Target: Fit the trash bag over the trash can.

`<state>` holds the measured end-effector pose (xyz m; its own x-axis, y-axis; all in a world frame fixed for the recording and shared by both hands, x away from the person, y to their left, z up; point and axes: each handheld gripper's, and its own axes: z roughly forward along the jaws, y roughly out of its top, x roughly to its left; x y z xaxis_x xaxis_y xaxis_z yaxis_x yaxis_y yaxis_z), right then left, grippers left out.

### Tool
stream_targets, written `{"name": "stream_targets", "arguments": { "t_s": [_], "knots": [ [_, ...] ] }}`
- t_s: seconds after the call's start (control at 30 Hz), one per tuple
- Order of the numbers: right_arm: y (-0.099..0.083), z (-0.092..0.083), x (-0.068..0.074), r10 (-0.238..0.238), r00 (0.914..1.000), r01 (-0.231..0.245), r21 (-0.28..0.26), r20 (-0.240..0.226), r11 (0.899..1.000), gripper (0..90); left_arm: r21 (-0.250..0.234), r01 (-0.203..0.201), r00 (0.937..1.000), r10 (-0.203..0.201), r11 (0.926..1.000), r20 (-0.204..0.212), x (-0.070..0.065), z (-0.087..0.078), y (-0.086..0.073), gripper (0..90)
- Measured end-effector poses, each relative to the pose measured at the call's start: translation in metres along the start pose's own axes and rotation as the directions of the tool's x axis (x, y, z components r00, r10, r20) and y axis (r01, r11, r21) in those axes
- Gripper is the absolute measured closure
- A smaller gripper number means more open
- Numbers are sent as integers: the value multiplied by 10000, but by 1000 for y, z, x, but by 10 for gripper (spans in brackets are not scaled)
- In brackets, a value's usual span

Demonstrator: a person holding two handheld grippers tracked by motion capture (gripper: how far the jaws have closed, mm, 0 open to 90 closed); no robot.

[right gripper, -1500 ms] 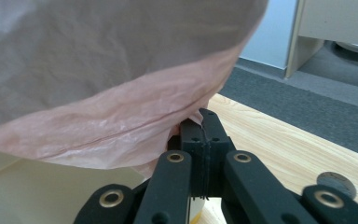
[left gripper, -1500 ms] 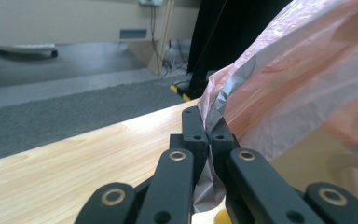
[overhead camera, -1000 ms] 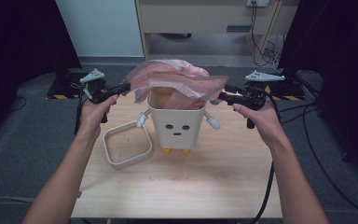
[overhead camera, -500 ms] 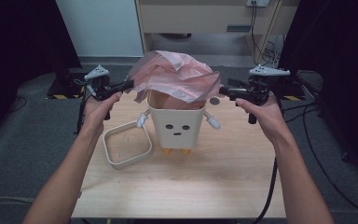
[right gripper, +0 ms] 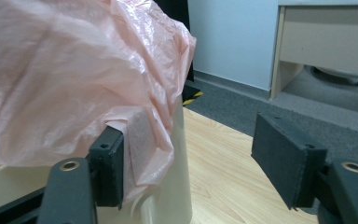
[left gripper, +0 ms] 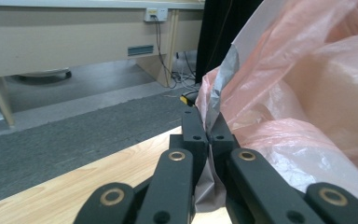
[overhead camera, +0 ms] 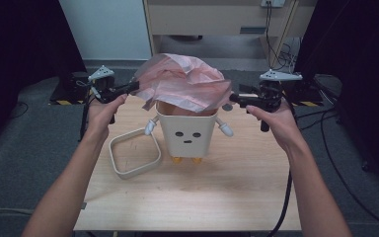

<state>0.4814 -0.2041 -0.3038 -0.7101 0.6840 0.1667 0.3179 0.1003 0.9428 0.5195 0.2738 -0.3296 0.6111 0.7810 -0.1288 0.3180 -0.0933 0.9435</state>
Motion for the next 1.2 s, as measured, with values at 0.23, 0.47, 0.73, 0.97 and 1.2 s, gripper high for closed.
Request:
{"name": "stream_targets", "arguments": {
  "t_s": [0.23,0.47,0.73,0.97,1.2],
  "knots": [
    [-13,-23,-1,-4,10000,4,-68,-86,10000,299,59,256,9989,-254,9997,-383,9,2,-1,893],
    [-10,-38,-2,-47,10000,45,-281,-62,9996,352,46,266,9992,-265,9996,-304,7,3,0,893],
    [19,-41,5,-397,9992,397,-698,25,9968,451,44,257,9994,-256,9997,-236,7,3,2,892],
    [56,-25,18,-837,9963,820,-809,-182,9933,523,116,59,10000,-59,9999,50,0,5,3,892],
    [85,10,47,-1547,9857,1513,-527,-666,9871,489,129,-347,9984,341,9993,445,-14,4,12,891]
  ]
}}
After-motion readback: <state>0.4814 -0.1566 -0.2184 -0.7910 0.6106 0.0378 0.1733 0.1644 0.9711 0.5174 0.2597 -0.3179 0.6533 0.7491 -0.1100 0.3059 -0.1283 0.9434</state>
